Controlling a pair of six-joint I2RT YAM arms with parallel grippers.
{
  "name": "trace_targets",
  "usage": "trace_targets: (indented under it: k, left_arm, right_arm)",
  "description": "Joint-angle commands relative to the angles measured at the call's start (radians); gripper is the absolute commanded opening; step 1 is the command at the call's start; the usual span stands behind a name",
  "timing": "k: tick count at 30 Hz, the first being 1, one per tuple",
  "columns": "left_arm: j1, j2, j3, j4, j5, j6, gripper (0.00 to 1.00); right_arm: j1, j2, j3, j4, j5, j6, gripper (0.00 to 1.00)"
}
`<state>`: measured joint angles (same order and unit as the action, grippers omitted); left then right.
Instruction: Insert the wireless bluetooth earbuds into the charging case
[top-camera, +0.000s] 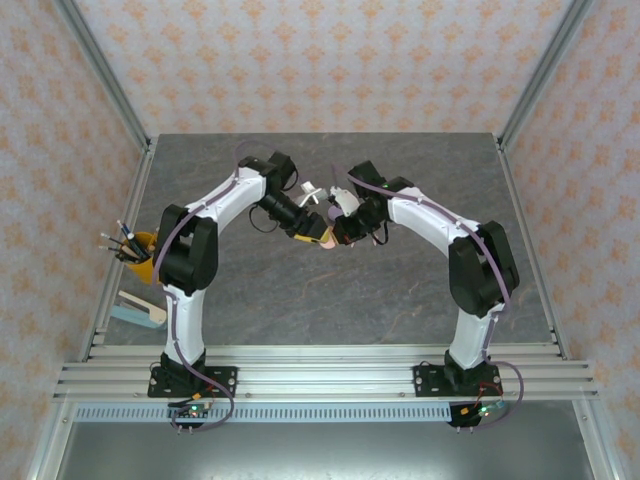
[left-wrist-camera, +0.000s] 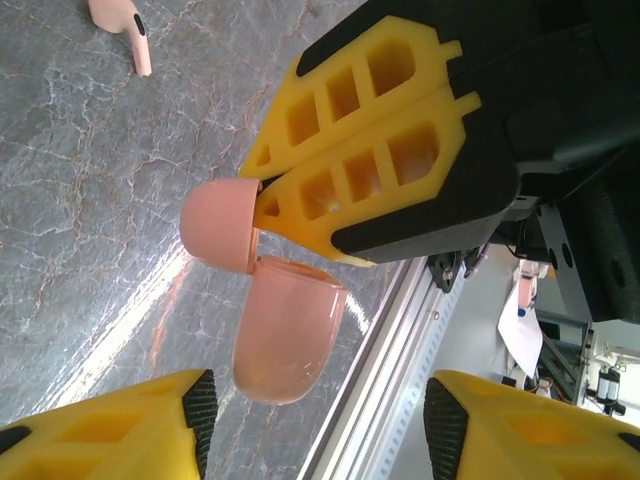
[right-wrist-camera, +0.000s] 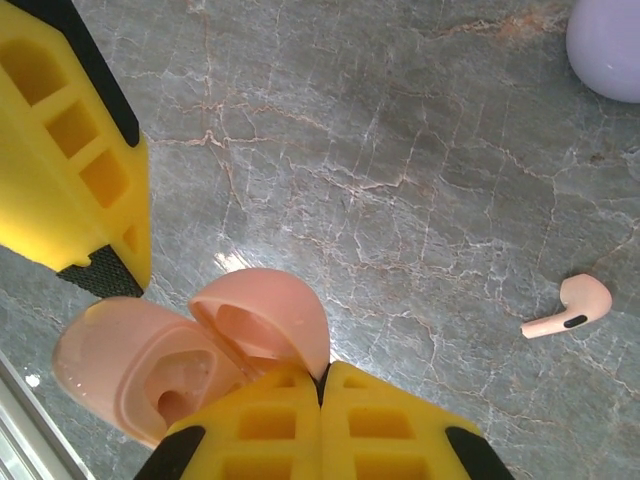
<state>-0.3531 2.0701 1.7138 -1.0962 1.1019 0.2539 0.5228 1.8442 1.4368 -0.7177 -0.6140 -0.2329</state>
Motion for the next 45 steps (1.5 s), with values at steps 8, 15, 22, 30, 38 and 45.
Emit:
trace_targets:
  k: [8,15,22,30,38,45]
  left_arm:
    - [-0.022,0.031,0.028,-0.031,-0.005,0.013,0.58]
    - [-0.020,0.050,0.026,0.006,0.022,-0.015,0.59]
    - [-0.021,0.067,0.029,-0.002,0.046,-0.008,0.58]
    - [-0.021,0.086,0.056,-0.015,0.058,-0.007,0.52]
    - [-0.023,0.102,0.066,-0.030,0.081,0.006,0.36]
    - [-0.023,0.105,0.066,-0.038,0.096,0.017,0.24]
  right_arm:
    - [0.000,-0.044,-0.011,0.045,-0.020,-0.013,0.00]
    - [-0.004,-0.066,-0.037,0.066,-0.015,-0.003,0.00]
    - [-0.012,-0.079,-0.042,0.084,-0.029,0.010,0.00]
    - [-0.012,-0.075,-0.036,0.084,-0.032,0.009,0.00]
    - [-0.012,-0.073,-0.035,0.085,-0.027,0.009,0.00]
    - [-0.012,-0.071,-0.033,0.090,-0.023,0.012,0.00]
